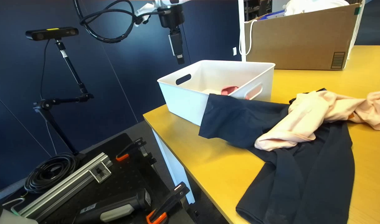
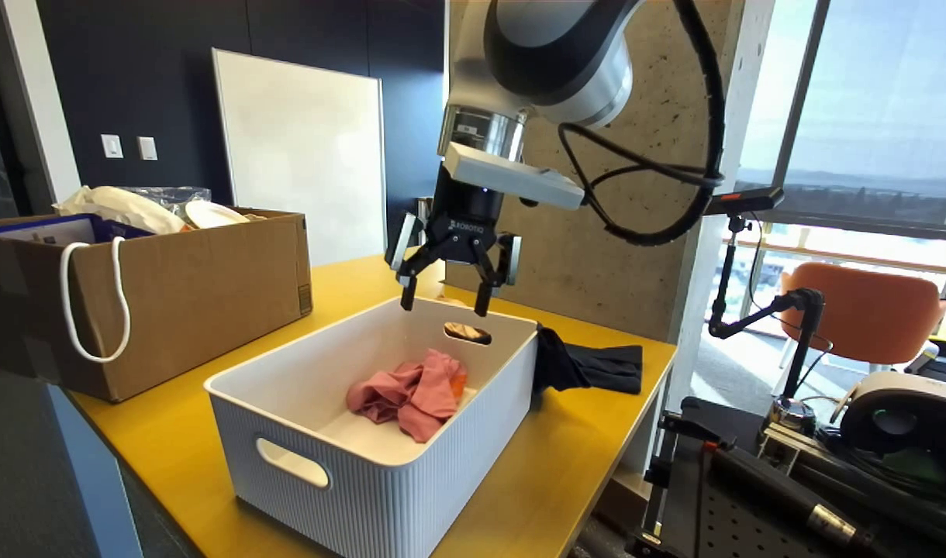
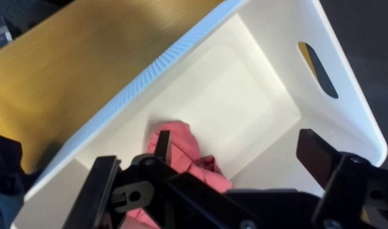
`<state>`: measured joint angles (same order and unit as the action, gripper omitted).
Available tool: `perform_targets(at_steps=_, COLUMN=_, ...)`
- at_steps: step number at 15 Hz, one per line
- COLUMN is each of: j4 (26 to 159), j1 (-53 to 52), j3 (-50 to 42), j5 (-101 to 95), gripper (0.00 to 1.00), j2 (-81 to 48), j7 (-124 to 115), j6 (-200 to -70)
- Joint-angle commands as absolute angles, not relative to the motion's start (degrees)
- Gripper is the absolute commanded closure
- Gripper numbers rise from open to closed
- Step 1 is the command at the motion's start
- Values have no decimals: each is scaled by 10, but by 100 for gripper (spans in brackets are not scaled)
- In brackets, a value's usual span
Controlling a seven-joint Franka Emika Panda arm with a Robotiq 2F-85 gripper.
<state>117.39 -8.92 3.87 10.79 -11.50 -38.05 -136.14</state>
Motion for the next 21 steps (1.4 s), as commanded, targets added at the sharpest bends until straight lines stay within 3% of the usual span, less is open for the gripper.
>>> perform_targets(at_steps=1, j4=1257, j1=-88, j3=42, j5=131, gripper=0, j2=-30, j7=-430, j6=-1306)
perform_targets(at_steps=6, j4=1290, j1=-69, j3=37, j5=134, gripper=0, j2=-18, j7=-446, j6=-1250)
perform_targets(at_steps=15, j4=1264, j1=-47, j3=0, j5=50, gripper=0, j2=-119, j7=-544, j6=-1313)
perform_targets(at_steps=21, j4=1245, j1=-56, j3=1, j5=22, gripper=0, j2=-114, j7=-583, j6=-1363)
